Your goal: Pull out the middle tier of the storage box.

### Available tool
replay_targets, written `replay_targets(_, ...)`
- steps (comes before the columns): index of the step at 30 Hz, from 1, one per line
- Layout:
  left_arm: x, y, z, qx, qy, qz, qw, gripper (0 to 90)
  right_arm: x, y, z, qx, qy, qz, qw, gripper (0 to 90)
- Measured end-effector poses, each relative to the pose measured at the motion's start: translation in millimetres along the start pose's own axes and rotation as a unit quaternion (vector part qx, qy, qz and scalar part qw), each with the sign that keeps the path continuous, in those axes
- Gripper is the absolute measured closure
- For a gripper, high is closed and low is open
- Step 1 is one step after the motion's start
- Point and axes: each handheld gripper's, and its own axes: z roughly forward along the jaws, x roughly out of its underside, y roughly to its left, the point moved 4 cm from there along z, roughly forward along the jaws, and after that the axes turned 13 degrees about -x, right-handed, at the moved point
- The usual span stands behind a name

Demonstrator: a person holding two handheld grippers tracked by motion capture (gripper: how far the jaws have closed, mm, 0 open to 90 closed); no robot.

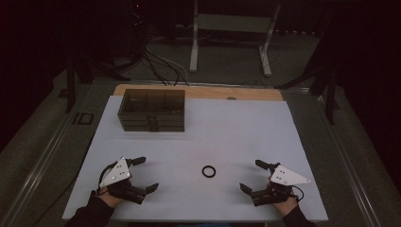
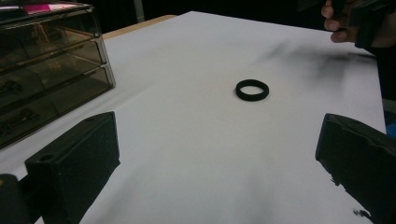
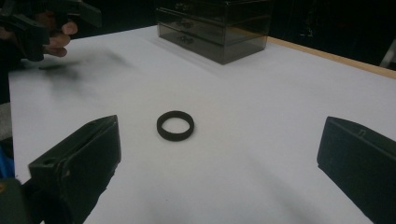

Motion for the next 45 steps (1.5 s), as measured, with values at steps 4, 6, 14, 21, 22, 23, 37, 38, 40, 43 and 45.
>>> replay_targets(4, 0.2, 0.3, 0.0, -0.002, 0.001, -0.001, 1.0, 1.1, 1.0, 0.8, 1.2, -0.009, 0.009, 0.005, 0.9999, 0.0)
replay_targets(6, 0.3, 0.0, -0.1, -0.002, 0.001, 0.0, 1.0, 1.0, 1.3, 1.2, 1.5, -0.012, 0.012, 0.003, 0.9999, 0.0)
replay_targets(14, 0.8, -3.6, -0.7, 0.012, 0.002, 0.009, 0.9999, 1.0, 0.4, 2.2, 3.5, -0.02, 0.01, 0.005, 0.9997, 0.0)
replay_targets(21, -2.3, -7.0, -2.0, 0.027, -0.007, 0.009, 0.9996, 1.0, -1.1, 5.2, 6.5, -0.023, 0.013, 0.0, 0.9997, 0.0)
replay_targets(22, -3.7, -7.2, -2.7, 0.028, -0.011, 0.006, 0.9995, 1.0, -1.1, 5.8, 6.7, -0.022, 0.013, -0.001, 0.9997, 0.0)
replay_targets(23, -4.8, -7.6, -3.2, 0.03, -0.012, 0.008, 0.9995, 1.0, -1.2, 6.1, 6.8, -0.021, 0.013, -0.002, 0.9997, 0.0)
replay_targets(37, -21.2, -16.7, -6.7, 0.046, -0.007, 0.042, 0.998, 1.1, -3.0, 8.2, 6.7, -0.023, 0.005, -0.004, 0.9997, 0.0)
replay_targets(38, -21.9, -16.5, -6.9, 0.047, -0.007, 0.042, 0.998, 1.1, -3.3, 8.5, 6.8, -0.023, 0.005, -0.005, 0.9997, 0.0)
replay_targets(40, -23.6, -15.0, -7.9, 0.047, -0.006, 0.043, 0.9979, 1.1, -3.7, 8.9, 6.9, -0.023, 0.003, -0.006, 0.9997, 0.0)
replay_targets(43, -27.1, -11.6, -9.1, 0.042, -0.009, 0.047, 0.998, 1.1, -3.8, 8.9, 6.7, -0.023, 0.002, -0.006, 0.9997, 0.0)
replay_targets(45, -28.8, -10.2, -9.9, 0.041, -0.011, 0.048, 0.9979, 1.1, -3.9, 9.0, 6.5, -0.024, 0.001, -0.004, 0.9997, 0.0)
